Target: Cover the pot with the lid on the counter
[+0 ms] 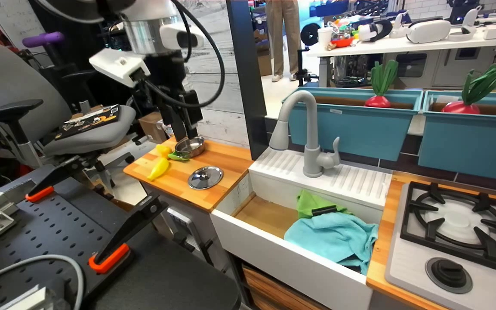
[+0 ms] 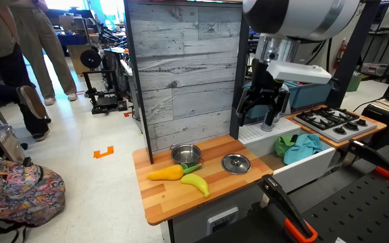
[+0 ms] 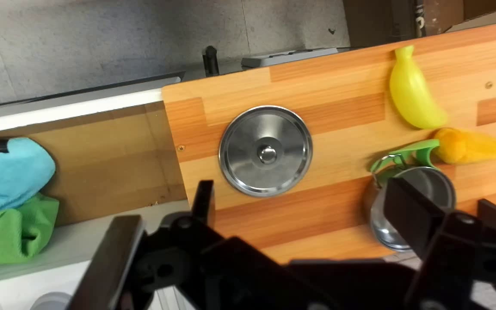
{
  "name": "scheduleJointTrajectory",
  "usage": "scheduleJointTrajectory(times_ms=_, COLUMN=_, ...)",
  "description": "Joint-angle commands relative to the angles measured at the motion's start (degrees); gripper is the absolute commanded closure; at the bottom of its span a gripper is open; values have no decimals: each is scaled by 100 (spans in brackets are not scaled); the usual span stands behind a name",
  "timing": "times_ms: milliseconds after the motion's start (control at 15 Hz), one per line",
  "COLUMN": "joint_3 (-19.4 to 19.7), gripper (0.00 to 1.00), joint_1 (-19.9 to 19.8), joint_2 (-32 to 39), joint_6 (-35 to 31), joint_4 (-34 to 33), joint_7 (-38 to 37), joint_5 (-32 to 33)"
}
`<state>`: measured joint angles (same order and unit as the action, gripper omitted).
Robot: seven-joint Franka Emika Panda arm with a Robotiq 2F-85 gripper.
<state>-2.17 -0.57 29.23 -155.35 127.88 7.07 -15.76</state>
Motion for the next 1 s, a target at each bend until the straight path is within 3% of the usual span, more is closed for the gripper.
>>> scheduleJointTrajectory(times_ms=0, joint_3=-158, gripper=0, joint_1=-284, joint_2=985, joint_6=-183, joint_4=-701, joint_7=-41, joint_5=119)
scheduleJointTrajectory(times_ms=533, joint_3=-118, gripper=0, joint_1=-174, joint_2=2300, joint_6=-75, joint_4=-1752, joint_7=-323, joint_5=419)
scheduleJointTrajectory(times_ms=933, joint_3=-157, gripper=0, joint_1=-77, joint_2=2814, joint_6=-54, joint_4=-2296, joint_7=-492, joint_5=626)
